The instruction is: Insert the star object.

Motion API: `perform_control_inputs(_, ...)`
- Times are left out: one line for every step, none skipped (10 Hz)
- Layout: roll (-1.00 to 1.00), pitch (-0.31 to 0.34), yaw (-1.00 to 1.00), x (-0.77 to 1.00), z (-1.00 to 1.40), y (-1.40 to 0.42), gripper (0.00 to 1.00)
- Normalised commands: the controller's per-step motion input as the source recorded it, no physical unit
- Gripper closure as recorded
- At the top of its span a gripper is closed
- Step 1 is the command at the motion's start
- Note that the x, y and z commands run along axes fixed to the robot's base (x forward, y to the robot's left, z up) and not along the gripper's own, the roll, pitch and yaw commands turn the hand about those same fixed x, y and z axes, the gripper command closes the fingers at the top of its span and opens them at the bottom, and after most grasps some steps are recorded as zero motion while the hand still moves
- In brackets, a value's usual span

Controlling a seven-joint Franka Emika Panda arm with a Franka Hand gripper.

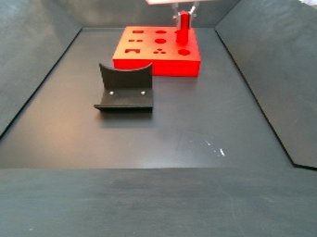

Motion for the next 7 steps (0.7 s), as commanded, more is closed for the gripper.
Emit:
perform_control_inputs(0.19, 0.0, -0.06, 0.33, -0.99, -0.16, 1.0)
perform_control_inputs(0.16, -0.021, 0.0, 0.23, -1.0, -0.19, 1.0)
perform_control_inputs(0.09, -0.023, -0.01, 0.18, -1.0, -0.24, 1.0)
perform_control_inputs(0.05, -0.02, 0.0, 0.11, -1.0, -0.24, 1.0)
perform_control_inputs(0.04, -0.014, 0.0, 0.02, -1.0, -0.17, 1.0)
perform_control_inputs(0.05, -0.044, 0.0, 0.0, -1.0, -0.11, 1.0)
perform_control_inputs(-0.01, -0.121, -0.05, 0.03, -0.77, 0.0, 1.0)
